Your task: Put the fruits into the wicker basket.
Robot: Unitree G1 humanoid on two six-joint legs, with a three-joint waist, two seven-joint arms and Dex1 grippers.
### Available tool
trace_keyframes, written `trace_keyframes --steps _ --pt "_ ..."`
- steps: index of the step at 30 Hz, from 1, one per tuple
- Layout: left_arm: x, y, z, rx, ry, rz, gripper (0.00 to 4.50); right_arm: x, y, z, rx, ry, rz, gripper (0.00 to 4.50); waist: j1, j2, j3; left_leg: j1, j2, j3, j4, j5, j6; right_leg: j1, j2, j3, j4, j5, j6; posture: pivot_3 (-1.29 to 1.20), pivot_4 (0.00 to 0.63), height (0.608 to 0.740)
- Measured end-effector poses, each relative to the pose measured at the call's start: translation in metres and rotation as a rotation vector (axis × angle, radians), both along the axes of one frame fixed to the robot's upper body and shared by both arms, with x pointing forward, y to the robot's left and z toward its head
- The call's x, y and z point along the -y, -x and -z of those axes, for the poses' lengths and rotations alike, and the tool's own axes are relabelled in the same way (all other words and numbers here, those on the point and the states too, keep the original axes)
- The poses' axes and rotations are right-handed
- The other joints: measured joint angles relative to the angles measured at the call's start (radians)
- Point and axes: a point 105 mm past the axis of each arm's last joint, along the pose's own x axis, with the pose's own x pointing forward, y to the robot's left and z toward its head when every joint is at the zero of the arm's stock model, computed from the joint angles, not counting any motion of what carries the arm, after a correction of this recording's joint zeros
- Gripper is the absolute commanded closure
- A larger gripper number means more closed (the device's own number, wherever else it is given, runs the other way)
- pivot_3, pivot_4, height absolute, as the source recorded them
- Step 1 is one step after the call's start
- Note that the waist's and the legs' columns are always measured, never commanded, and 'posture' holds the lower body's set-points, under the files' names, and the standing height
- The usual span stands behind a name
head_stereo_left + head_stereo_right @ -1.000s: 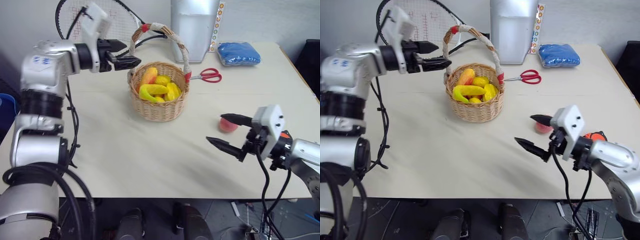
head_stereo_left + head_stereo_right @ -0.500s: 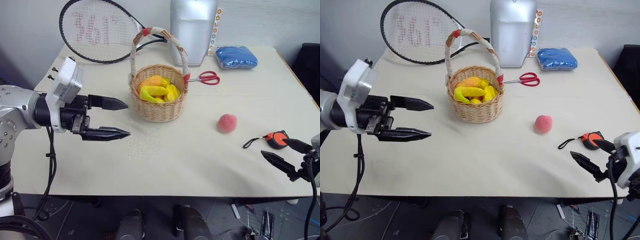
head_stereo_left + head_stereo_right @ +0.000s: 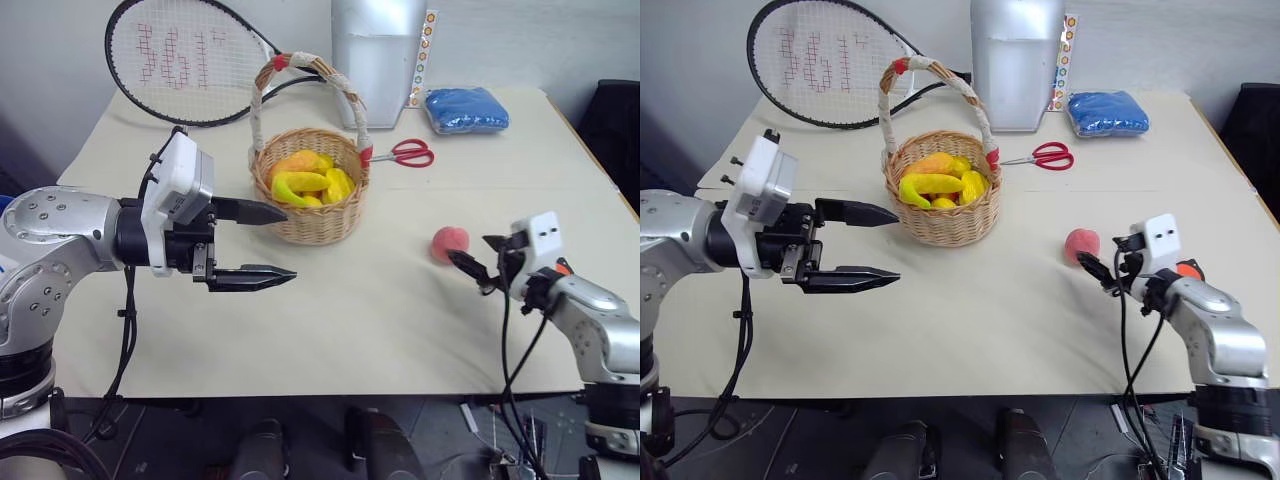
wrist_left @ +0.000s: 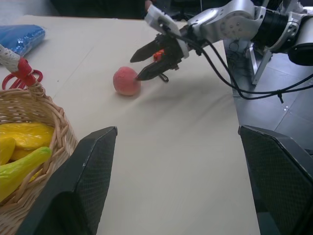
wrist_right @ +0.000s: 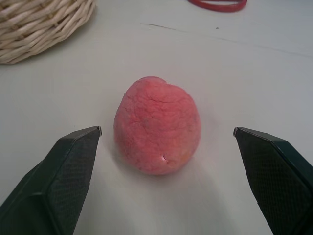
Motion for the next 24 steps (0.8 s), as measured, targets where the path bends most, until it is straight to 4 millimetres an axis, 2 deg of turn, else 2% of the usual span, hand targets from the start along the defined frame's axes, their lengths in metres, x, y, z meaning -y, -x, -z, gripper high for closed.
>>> trace_keyframes --steps 2,5,8,10,12,15,17,19,20,24 --pt "-0.001 -0.002 0.001 0.001 -0.003 -0.013 0.33 -0.006 -0.008 0.01 -0.017 -0.027 0.004 0.0 0.0 0.0 0.0 0.0 0.0 0.0 0.0 0.0 0.0 0.0 0.0 0.0 0.0 0.0 0.0 0.0 0.15 0.74" --pt "-0.001 -0.004 0.001 0.006 -0.001 -0.029 0.29 -0.016 -0.016 0.026 -0.03 -0.049 0.002 0.58 -0.001 0.0 0.0 0.0 0.0 0.0 0.0 0.0 0.0 0.0 0.0 0.0 0.0 0.0 0.0 0.0 0.15 0.74" --pt "0.0 -0.005 -0.003 0.023 0.007 -0.041 0.29 -0.016 -0.02 0.026 -0.016 -0.063 0.012 1.58 -0.003 0.0 0.0 0.0 0.001 0.001 -0.001 0.0 0.0 0.0 0.0 0.0 0.0 0.0 0.0 0.0 0.15 0.74" --pt "-0.002 -0.008 -0.003 0.02 0.014 -0.055 0.29 -0.019 -0.016 0.023 0.0 -0.068 -0.021 2.01 -0.003 0.0 0.0 0.0 0.001 0.0 -0.001 0.0 0.0 0.0 0.0 0.0 0.0 0.0 0.0 0.0 0.15 0.74" --pt "-0.006 -0.011 -0.002 0.009 0.025 -0.084 0.29 -0.028 -0.006 0.02 0.018 -0.085 -0.092 2.16 -0.002 0.0 0.0 0.0 0.002 0.001 -0.001 0.0 -0.001 -0.001 0.0 0.0 0.0 0.0 0.0 0.0 0.15 0.74" --pt "-0.01 -0.016 -0.001 -0.001 0.044 -0.126 0.29 -0.048 0.013 0.004 0.051 -0.111 -0.234 2.17 -0.001 0.001 0.0 0.0 0.003 0.001 -0.001 -0.001 -0.001 0.0 0.0 0.0 0.0 0.0 0.0 0.0 0.15 0.74" --pt "-0.011 -0.015 -0.004 0.003 0.066 -0.141 0.29 -0.062 0.024 -0.015 0.081 -0.113 -0.329 2.17 -0.004 0.001 0.0 0.001 0.003 0.001 -0.001 -0.001 -0.001 0.0 0.0 0.0 0.0 0.0 0.0 0.0 0.15 0.74" --pt "-0.015 -0.017 -0.007 0.009 0.083 -0.172 0.29 -0.083 0.036 -0.033 0.112 -0.108 -0.439 2.17 -0.005 0.001 0.0 0.001 0.005 0.001 -0.001 -0.002 -0.002 0.0 0.0 0.0 0.0 0.0 0.0 0.0 0.15 0.74" --pt "-0.02 -0.017 -0.008 0.008 0.092 -0.196 0.29 -0.1 0.041 -0.042 0.124 -0.096 -0.509 2.17 -0.01 0.001 0.0 0.002 0.007 0.001 -0.001 -0.002 -0.003 0.0 0.0 0.0 0.001 0.0 -0.001 0.0 0.15 0.74" --pt "-0.027 -0.019 -0.006 -0.001 0.092 -0.238 0.29 -0.154 0.036 -0.077 0.192 -0.116 -0.611 2.17 -0.025 0.0 0.0 0.001 0.008 0.001 -0.001 -0.002 -0.006 -0.002 0.0 0.0 0.002 -0.001 -0.003 0.0 0.15 0.74"
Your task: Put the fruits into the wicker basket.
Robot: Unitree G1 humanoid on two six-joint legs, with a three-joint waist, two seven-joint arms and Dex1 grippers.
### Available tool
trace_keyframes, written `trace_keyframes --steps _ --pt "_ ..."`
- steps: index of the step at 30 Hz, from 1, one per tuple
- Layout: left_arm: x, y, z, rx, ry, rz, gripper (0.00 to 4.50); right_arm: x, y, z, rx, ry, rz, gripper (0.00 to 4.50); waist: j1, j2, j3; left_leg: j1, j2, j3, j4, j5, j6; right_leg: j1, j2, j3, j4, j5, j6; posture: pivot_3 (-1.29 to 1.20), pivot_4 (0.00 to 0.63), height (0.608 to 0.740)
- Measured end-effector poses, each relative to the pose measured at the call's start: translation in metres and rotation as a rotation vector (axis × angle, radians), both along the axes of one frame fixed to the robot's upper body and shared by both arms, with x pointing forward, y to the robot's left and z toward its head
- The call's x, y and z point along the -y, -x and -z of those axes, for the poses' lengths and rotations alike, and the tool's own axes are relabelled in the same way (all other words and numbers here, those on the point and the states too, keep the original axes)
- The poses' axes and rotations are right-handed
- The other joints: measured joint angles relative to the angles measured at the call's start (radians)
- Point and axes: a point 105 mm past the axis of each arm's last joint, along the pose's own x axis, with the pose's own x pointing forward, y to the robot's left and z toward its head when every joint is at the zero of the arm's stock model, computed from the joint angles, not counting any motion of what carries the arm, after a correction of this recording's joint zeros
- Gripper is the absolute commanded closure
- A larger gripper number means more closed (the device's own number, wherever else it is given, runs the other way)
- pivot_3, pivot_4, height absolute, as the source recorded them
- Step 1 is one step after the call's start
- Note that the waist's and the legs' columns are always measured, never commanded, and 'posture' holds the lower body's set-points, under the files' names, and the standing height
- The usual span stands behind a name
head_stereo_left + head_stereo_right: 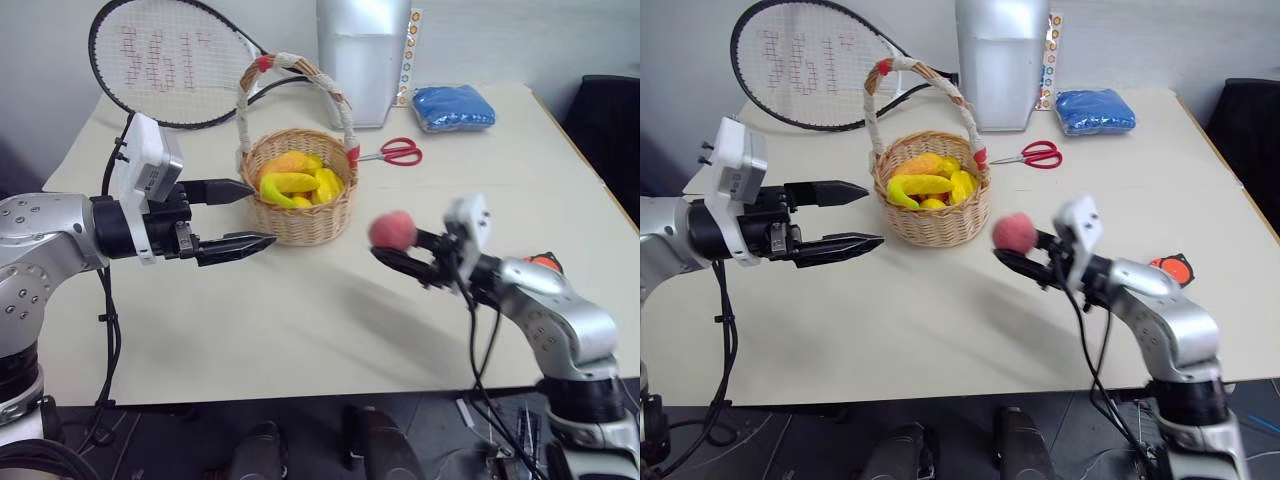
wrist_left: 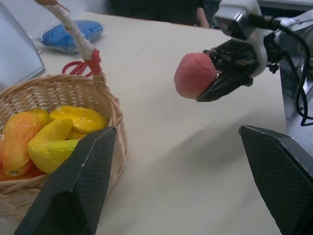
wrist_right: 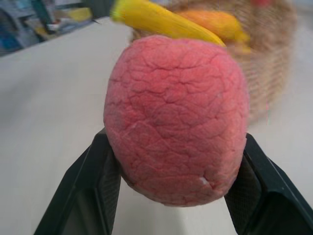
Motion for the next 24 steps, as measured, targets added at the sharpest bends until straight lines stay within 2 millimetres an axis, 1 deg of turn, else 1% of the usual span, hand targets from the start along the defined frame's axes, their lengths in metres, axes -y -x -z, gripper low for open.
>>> trace_keyframes --steps 5,7,9,10,11,12,13,14,17,18,20,21,24 --pt "-0.007 0.0 -0.004 0.013 -0.001 -0.041 0.29 -0.059 -0.025 -0.03 0.043 -0.025 0.009 2.17 -0.001 0.0 0.0 -0.003 0.001 0.001 -0.001 0.0 -0.003 -0.005 0.0 0.0 0.001 -0.001 -0.002 0.0 0.15 0.74" --pt "-0.007 0.001 -0.003 0.007 0.004 -0.045 0.29 -0.074 -0.037 -0.039 0.049 -0.039 0.04 2.17 -0.001 0.0 0.0 -0.007 0.001 0.001 -0.001 0.0 -0.003 -0.009 0.0 0.0 0.001 -0.001 -0.002 0.0 0.15 0.74" --pt "-0.008 0.002 -0.003 0.012 0.005 -0.052 0.29 -0.082 -0.049 -0.041 0.045 -0.042 0.083 2.17 0.001 0.0 0.0 -0.012 0.0 0.0 0.001 0.0 -0.002 -0.013 -0.001 -0.001 0.002 -0.001 -0.002 0.0 0.15 0.74" --pt "-0.008 0.002 -0.004 0.02 0.005 -0.059 0.29 -0.087 -0.057 -0.04 0.039 -0.043 0.111 2.17 0.0 0.0 0.0 -0.016 0.001 0.0 0.003 0.0 -0.002 -0.015 -0.001 -0.001 0.006 0.0 -0.001 0.0 0.15 0.74" --pt "-0.007 0.003 -0.005 0.026 0.002 -0.061 0.29 -0.09 -0.063 -0.037 0.027 -0.038 0.14 1.82 0.0 -0.001 0.0 -0.017 0.0 0.0 0.003 0.0 -0.002 -0.016 -0.001 -0.001 0.006 0.0 -0.001 0.0 0.15 0.74" --pt "-0.007 0.004 -0.005 0.03 0.001 -0.06 0.29 -0.092 -0.068 -0.033 0.017 -0.032 0.163 1.46 0.0 -0.001 0.0 -0.017 0.0 0.0 0.003 0.0 -0.001 -0.016 -0.001 -0.001 0.006 0.0 -0.001 0.0 0.15 0.74" --pt "-0.006 0.005 -0.006 0.031 0.004 -0.059 0.29 -0.093 -0.073 -0.029 0.011 -0.02 0.191 1.24 0.0 -0.001 0.0 -0.017 0.0 0.0 0.003 0.0 -0.001 -0.016 -0.001 -0.001 0.006 0.0 -0.001 0.0 0.15 0.74" --pt "-0.006 0.005 -0.007 0.034 0.008 -0.062 0.29 -0.094 -0.076 -0.026 0.008 -0.01 0.208 0.87 0.0 -0.001 0.0 -0.017 0.0 0.0 0.003 0.0 -0.001 -0.016 -0.001 -0.001 0.006 0.0 -0.001 0.0 0.15 0.74" --pt "-0.009 0.006 -0.007 0.032 0.018 -0.077 0.29 -0.092 -0.077 -0.023 0.028 0.012 0.235 0.01 -0.002 -0.001 0.0 -0.018 0.001 -0.001 0.002 0.0 -0.001 -0.016 -0.001 -0.001 0.004 0.0 -0.001 0.0 0.15 0.74" --pt "-0.009 0.006 -0.007 0.029 0.019 -0.081 0.29 -0.091 -0.075 -0.024 0.04 0.009 0.237 0.01 -0.002 -0.001 0.0 -0.018 0.001 -0.001 0.002 0.0 -0.001 -0.016 -0.001 -0.002 0.003 0.0 -0.001 0.0 0.15 0.74" --pt "-0.01 0.006 -0.006 0.025 0.016 -0.087 0.29 -0.089 -0.066 -0.029 0.073 -0.015 0.216 0.01 -0.001 -0.001 0.0 -0.018 0.001 -0.001 0.002 0.0 -0.001 -0.016 -0.001 -0.002 0.003 0.0 -0.001 0.0 0.15 0.74" --pt "-0.01 0.006 -0.005 0.022 0.015 -0.088 0.29 -0.086 -0.057 -0.034 0.084 -0.038 0.188 0.01 -0.001 -0.001 0.0 -0.018 0.001 -0.001 0.001 0.0 -0.001 -0.016 0.0 -0.002 0.003 0.0 -0.001 0.0 0.15 0.74" --pt "-0.011 0.006 -0.004 0.018 0.015 -0.088 0.29 -0.072 -0.038 -0.047 0.123 -0.079 0.133 0.01 0.002 -0.001 0.0 -0.019 0.001 -0.002 0.002 -0.001 -0.001 -0.016 0.0 -0.003 0.002 0.0 0.0 0.0 0.15 0.74"
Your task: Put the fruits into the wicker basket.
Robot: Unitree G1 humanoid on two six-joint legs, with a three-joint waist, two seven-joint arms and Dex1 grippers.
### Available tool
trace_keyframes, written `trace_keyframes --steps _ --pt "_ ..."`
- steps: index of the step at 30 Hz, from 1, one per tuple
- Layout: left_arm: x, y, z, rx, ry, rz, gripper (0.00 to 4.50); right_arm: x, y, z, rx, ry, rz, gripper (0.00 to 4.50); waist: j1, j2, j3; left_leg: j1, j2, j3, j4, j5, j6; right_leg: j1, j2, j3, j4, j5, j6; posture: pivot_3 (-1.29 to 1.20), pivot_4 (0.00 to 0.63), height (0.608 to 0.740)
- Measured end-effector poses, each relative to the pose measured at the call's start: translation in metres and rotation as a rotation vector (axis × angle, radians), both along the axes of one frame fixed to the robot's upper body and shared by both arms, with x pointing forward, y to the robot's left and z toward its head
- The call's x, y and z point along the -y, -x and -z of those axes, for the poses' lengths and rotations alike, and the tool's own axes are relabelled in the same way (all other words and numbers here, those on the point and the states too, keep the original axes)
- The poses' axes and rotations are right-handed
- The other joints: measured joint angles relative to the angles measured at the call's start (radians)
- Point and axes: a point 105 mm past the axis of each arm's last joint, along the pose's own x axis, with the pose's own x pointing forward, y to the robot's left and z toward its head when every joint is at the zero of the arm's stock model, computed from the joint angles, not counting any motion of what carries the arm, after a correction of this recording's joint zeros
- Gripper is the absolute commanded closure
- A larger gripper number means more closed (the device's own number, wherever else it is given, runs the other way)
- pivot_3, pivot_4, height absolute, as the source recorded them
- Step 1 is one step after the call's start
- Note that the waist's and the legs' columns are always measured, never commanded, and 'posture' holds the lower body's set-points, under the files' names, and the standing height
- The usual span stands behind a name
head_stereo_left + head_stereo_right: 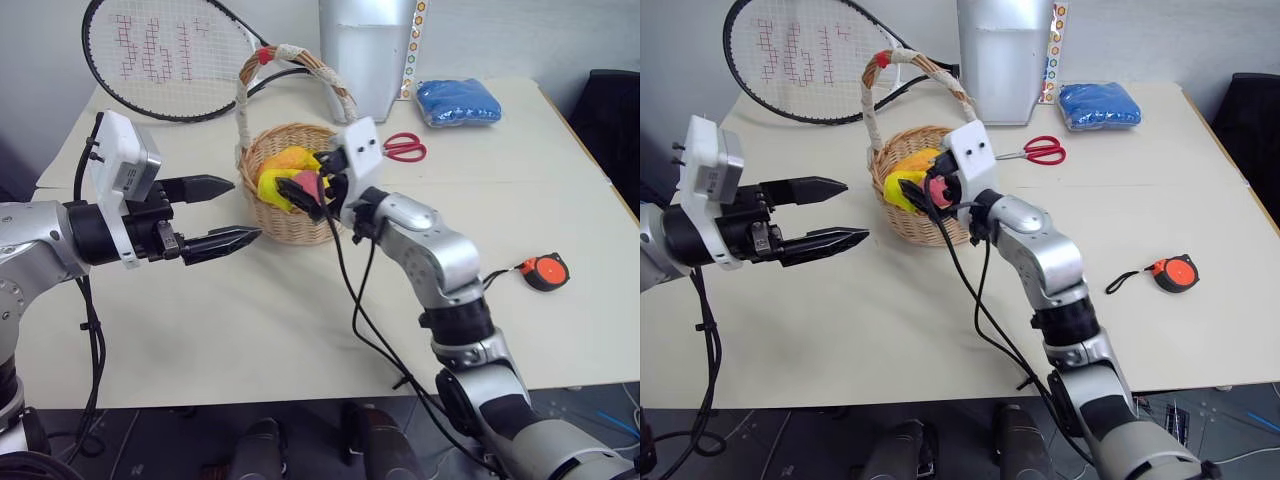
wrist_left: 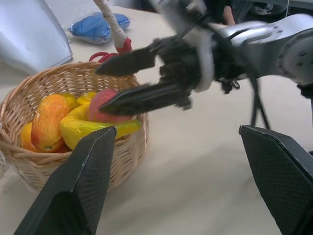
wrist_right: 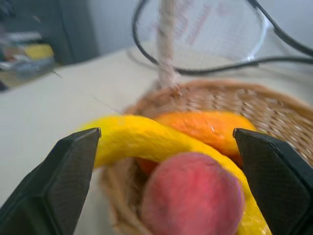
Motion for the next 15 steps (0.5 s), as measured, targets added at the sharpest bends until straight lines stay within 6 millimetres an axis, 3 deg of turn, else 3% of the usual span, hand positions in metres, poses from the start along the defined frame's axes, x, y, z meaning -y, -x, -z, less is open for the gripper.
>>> trace_keyframes --steps 3,6,10,13,15 --pt "-0.002 -0.001 0.0 -0.004 0.003 -0.004 0.29 0.023 0.017 -0.007 0.026 0.0 -0.028 0.01 0.0 0.0 0.0 0.0 0.0 0.0 0.0 0.0 0.001 0.001 0.0 0.0 0.0 0.0 0.0 0.0 0.15 0.74" --pt "0.0 -0.002 -0.003 0.006 0.002 0.009 0.29 0.045 0.026 -0.001 0.01 0.023 -0.02 0.01 0.0 0.0 0.0 0.001 0.0 0.0 0.0 0.0 0.001 0.001 0.0 0.0 -0.001 0.0 0.0 0.0 0.15 0.74" --pt "0.001 -0.006 -0.005 0.015 0.008 0.02 0.29 0.074 0.011 -0.001 -0.011 -0.024 0.147 0.01 -0.007 0.0 0.0 0.004 0.0 0.003 0.0 0.0 0.0 0.0 0.001 0.0 0.0 0.0 0.0 0.0 0.15 0.74" --pt "0.003 -0.007 -0.004 0.019 0.001 0.03 0.29 0.07 -0.004 0.001 -0.025 -0.065 0.207 0.01 -0.013 0.0 0.0 0.005 0.0 0.003 0.0 0.001 -0.002 0.0 0.002 0.001 0.001 0.0 -0.001 0.0 0.15 0.74" --pt "0.007 -0.008 -0.005 0.028 0.004 0.046 0.29 0.057 -0.022 0.002 -0.037 -0.096 0.236 0.01 -0.018 0.0 0.0 0.004 0.0 0.002 0.0 0.002 -0.003 0.0 0.002 0.002 0.001 0.0 -0.001 0.0 0.15 0.74"
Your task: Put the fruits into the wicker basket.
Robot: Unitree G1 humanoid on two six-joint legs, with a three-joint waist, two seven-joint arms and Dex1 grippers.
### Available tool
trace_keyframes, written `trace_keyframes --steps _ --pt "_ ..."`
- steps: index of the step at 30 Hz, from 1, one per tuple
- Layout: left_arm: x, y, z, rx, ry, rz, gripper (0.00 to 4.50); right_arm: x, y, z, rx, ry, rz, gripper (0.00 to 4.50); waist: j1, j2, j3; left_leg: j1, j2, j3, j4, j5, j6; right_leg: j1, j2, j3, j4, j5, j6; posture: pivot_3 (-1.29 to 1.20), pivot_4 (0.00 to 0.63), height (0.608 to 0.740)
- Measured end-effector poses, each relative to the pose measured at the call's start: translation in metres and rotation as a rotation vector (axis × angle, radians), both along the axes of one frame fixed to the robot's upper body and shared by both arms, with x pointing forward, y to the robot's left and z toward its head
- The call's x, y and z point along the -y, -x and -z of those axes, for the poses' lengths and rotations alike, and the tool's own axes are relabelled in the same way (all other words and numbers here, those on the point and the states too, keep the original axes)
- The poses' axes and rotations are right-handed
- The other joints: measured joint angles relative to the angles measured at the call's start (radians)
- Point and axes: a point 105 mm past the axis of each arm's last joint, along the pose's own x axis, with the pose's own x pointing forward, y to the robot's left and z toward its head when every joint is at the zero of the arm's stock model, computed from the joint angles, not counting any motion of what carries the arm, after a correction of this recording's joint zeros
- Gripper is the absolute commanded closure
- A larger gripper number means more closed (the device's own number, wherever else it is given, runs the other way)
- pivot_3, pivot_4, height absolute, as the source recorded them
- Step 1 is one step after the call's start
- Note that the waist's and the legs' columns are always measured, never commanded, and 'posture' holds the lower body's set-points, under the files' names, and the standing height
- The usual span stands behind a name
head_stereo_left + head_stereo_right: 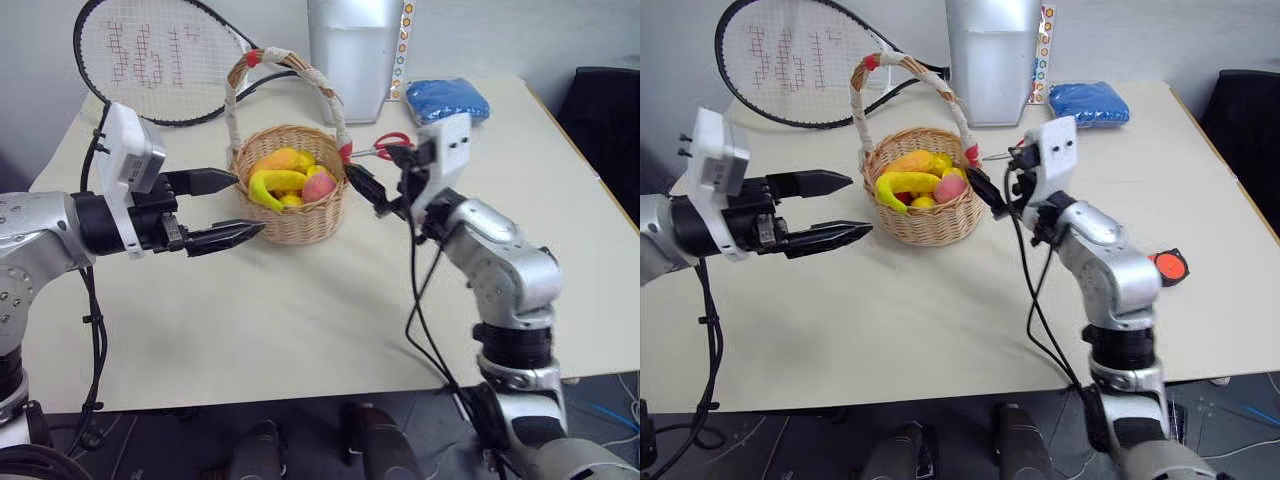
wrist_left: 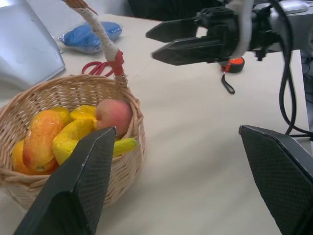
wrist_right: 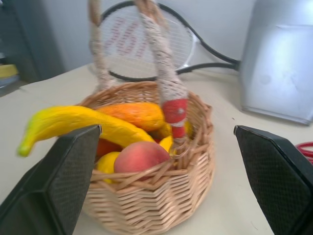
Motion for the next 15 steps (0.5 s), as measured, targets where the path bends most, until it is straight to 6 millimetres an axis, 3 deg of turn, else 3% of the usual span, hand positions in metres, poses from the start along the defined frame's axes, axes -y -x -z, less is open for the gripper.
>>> trace_keyframes --steps 5,6,10,15 --pt "0.001 -0.003 -0.018 0.038 0.041 0.015 0.29 -0.024 -0.028 0.008 -0.024 -0.04 0.016 0.01 -0.002 0.0 0.0 -0.002 0.0 -0.001 0.0 0.0 0.001 0.0 -0.001 -0.001 0.002 0.0 0.0 0.0 0.15 0.74" --pt "0.001 -0.003 -0.02 0.043 0.046 0.016 0.29 -0.025 -0.031 0.01 -0.031 -0.042 0.024 0.19 -0.001 0.0 0.0 -0.003 0.0 -0.001 -0.001 0.0 0.002 0.0 -0.001 -0.001 0.001 0.0 0.0 0.0 0.15 0.74" --pt "-0.002 -0.006 -0.021 0.039 0.056 0.0 0.29 -0.024 -0.041 0.015 -0.015 -0.035 0.061 1.34 -0.001 0.0 0.0 -0.004 0.0 -0.002 -0.001 0.0 0.003 0.0 -0.001 -0.001 -0.001 0.0 0.001 0.0 0.15 0.74" --pt "-0.003 -0.006 -0.013 0.02 0.052 -0.016 0.29 -0.026 -0.04 0.012 0.041 -0.004 0.059 2.94 -0.006 0.0 0.0 -0.004 0.0 -0.001 -0.001 0.0 0.003 0.0 -0.001 -0.001 -0.002 0.001 0.001 0.0 0.15 0.74"
